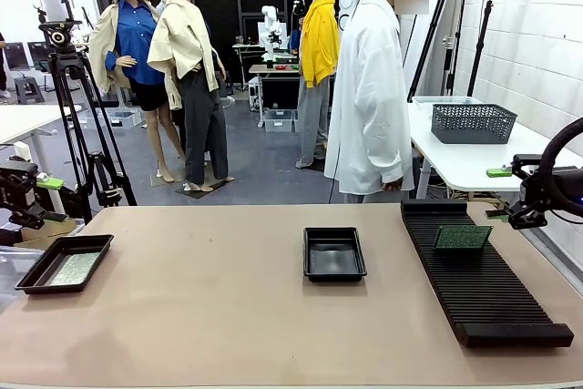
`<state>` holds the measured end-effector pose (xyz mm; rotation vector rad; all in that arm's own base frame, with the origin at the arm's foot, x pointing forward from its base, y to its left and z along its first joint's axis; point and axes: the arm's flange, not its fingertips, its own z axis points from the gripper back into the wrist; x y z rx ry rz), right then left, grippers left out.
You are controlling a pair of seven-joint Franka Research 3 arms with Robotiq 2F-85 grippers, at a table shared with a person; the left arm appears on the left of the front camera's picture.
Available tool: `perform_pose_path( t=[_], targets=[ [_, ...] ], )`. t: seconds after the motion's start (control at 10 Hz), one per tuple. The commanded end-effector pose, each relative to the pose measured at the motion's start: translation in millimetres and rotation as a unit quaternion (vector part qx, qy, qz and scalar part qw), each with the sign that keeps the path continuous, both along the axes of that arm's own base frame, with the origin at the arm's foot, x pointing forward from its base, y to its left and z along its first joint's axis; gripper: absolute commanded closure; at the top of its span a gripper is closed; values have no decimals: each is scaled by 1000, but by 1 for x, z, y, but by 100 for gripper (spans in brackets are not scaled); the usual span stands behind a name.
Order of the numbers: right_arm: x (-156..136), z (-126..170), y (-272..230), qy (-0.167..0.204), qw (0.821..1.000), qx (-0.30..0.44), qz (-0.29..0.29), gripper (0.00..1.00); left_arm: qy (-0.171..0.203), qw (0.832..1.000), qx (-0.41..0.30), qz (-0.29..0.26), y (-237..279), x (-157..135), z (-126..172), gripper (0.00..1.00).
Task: Inspect and transfer BCBs to ESD trays.
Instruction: Pick up the Blank PCB from the PCB Rack and place it in the right ESD tray.
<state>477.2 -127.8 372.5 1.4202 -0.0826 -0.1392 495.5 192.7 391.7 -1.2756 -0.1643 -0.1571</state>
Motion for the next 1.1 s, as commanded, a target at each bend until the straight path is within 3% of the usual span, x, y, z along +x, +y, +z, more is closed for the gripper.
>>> perform_pose_path(
  t=[0.0,0.3,0.5,0.6,0.9,1.0],
  targets=[
    [-1,0,1,0,1000,0,-1,0,-2,1000,3,-2,1,1,2,0],
    [10,7,3,-5,1000,-16,-18,0,-2,1000,3,-2,1,1,2,0],
    [26,19,15,-40,994,-99,-17,0,-2,1000,3,-2,1,1,2,0],
    [40,28,24,-53,985,-160,-25,0,-2,1000,3,-2,1,1,2,0],
    [75,58,54,-93,948,-303,36,0,-2,1000,3,-2,1,1,2,0],
    [89,70,65,-124,915,-375,82,0,-2,1000,3,-2,1,1,2,0]
  ],
)
